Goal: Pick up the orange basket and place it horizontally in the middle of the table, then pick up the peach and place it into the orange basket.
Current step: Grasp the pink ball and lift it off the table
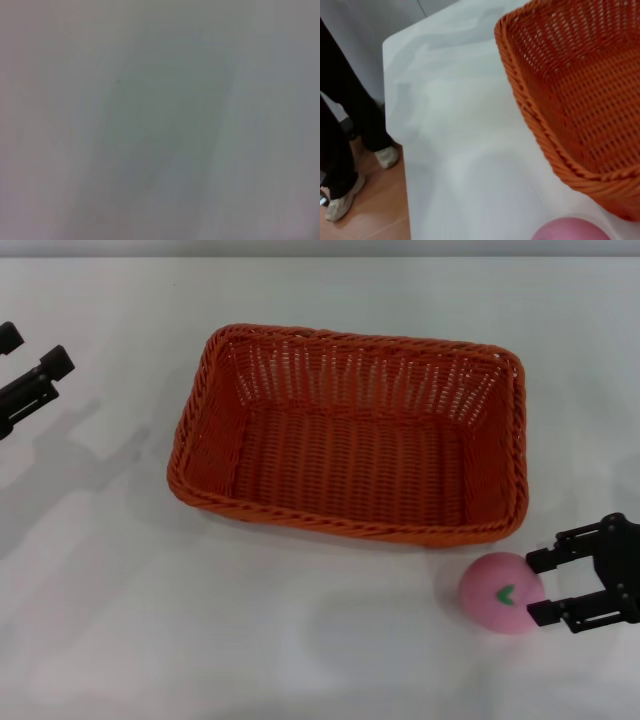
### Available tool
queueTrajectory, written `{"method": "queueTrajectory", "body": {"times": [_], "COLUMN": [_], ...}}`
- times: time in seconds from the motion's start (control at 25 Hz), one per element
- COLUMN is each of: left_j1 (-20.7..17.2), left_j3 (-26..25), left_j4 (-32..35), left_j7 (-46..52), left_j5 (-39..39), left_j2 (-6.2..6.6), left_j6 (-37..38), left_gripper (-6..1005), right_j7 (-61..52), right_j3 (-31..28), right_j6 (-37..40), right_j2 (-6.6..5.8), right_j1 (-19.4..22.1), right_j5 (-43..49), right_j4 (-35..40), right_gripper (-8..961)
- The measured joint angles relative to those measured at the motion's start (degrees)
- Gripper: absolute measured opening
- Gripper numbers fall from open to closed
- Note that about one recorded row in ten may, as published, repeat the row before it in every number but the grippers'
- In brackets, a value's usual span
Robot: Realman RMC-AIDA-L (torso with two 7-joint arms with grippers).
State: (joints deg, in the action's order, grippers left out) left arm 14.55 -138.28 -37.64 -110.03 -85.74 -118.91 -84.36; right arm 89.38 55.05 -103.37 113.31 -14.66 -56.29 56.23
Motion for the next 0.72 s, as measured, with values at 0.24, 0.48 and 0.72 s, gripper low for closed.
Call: {"method": "queueTrajectory", "body": {"times": [0.24,0.48,0.72], "left_j1": [-0.1,-0.1,-0.1], "left_j3": [0.0,0.0,0.0], "left_j4": [0.8,0.8,0.7], "left_j7": [-0.3,-0.6,-0.6], "left_j5": [0.1,0.1,0.1], "left_j2": [0.00,0.00,0.00], "left_j6": [-0.3,-0.4,-0.4], "left_gripper": [826,823,820], "right_j7": [1.1,1.2,2.3], "right_j3": [0.0,0.0,0.2], "right_j6": [1.6,3.4,4.5], "right_j2": [1.11,1.12,1.12], "right_j1": [-0.9,-1.0,-1.0], "right_j5": [0.8,0.8,0.9], "right_j4": [-0.6,-1.1,-1.9], "right_gripper": [695,679,517]}}
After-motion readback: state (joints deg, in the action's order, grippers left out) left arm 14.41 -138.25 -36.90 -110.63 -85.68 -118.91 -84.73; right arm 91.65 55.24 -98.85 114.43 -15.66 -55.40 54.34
